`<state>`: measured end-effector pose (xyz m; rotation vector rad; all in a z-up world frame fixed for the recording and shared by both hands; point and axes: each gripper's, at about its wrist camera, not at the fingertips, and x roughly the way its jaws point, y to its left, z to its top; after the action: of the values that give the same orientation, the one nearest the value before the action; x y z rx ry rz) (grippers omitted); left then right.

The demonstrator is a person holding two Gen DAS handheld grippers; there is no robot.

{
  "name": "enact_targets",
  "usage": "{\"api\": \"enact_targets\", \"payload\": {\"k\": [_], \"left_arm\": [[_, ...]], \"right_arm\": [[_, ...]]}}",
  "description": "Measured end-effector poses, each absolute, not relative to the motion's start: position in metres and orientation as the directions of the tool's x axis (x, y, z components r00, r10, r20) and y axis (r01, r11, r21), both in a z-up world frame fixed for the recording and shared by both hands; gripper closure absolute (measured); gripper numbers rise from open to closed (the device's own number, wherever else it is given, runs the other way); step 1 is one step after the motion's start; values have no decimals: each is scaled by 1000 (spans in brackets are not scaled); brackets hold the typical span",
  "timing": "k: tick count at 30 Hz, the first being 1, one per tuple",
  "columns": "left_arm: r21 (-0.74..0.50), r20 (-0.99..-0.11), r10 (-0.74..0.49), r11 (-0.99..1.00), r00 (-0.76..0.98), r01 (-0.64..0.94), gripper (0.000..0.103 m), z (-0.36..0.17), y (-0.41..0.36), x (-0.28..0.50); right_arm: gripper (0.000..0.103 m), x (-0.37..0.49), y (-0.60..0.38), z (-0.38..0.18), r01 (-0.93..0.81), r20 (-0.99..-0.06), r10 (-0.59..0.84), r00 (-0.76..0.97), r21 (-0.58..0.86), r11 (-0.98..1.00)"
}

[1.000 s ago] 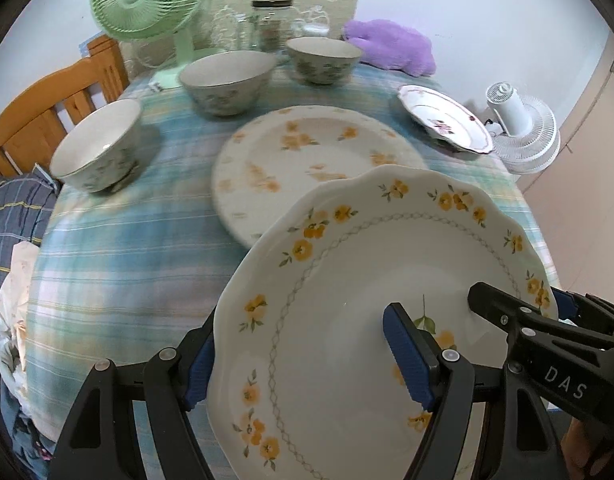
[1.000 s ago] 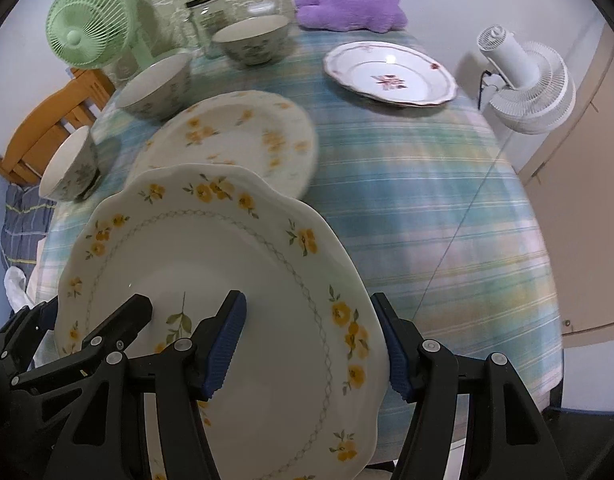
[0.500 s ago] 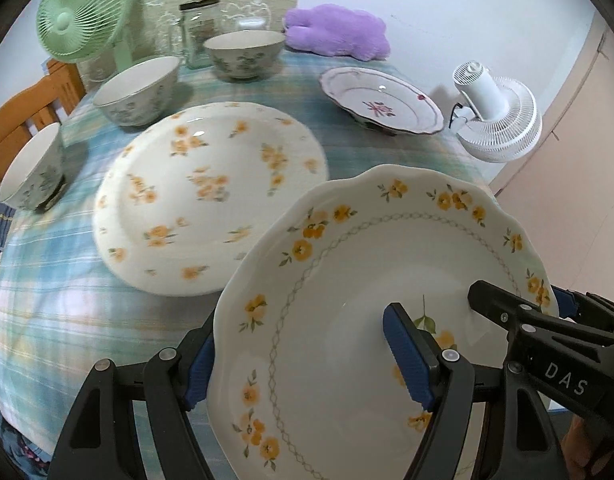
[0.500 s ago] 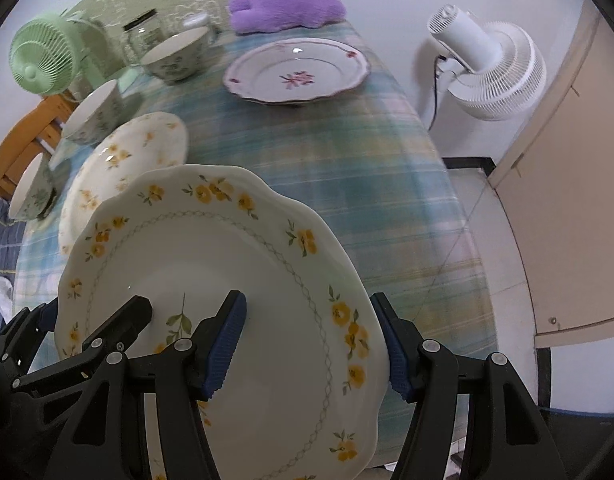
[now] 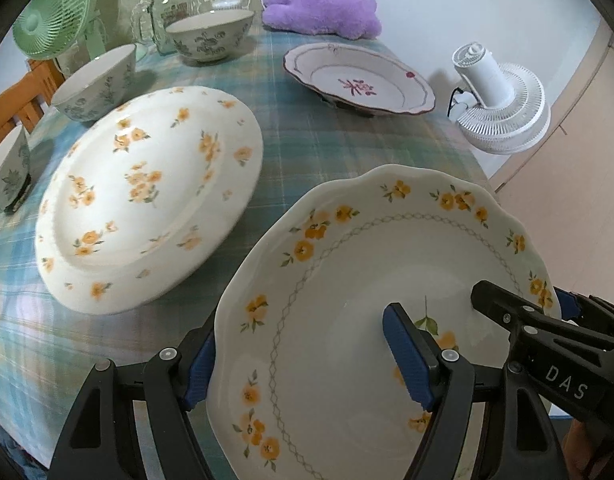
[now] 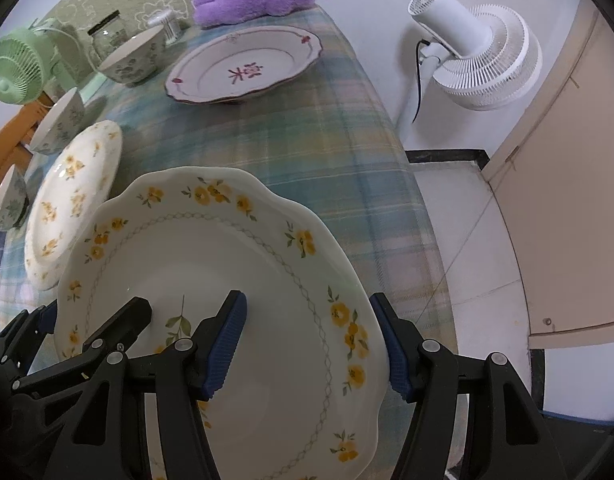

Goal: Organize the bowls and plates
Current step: 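Lift the scalloped plate with both grippers and carry it across the table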

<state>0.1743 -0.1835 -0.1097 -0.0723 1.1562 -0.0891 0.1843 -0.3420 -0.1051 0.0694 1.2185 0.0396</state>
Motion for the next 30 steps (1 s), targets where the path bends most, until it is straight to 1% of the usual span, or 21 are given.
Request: {"api": "enact_targets", "payload": {"k": [7,16,20,22,23,24,26,30], "left_arm": [[-89,-924,-89,996,373,17,27,-125,-190,185],[-68,-918,-67,998,390,12,27,-125,-189,189],[-43,-923,-44,999,381,10,21,-125,-188,189],[-41,-926,-43,999,375,15,16,-124,-186,188],[-40,-926,-44,999,375,20,14,-123,-185,186],[-42,-925,-48,999,378,24,12,-121,-184,184],[-50,-920,-62,998,388,41,10,-114,-181,181],[-61,-906,-84,996,415,67,6,-100,-175,175]], "right_arm": [[36,195,-352,-122,20,-949,76,305,86,996],[36,200,-353,-125,30,-941,87,328,102,994],[36,200,-356,-126,37,-935,110,337,130,991],[35,199,-359,-125,50,-934,110,341,134,990],[32,197,-359,-122,57,-933,100,345,128,990],[25,196,-359,-120,61,-932,95,351,124,990],[18,192,-358,-112,61,-923,86,376,117,991],[15,184,-351,-93,57,-911,74,405,106,993]]}}
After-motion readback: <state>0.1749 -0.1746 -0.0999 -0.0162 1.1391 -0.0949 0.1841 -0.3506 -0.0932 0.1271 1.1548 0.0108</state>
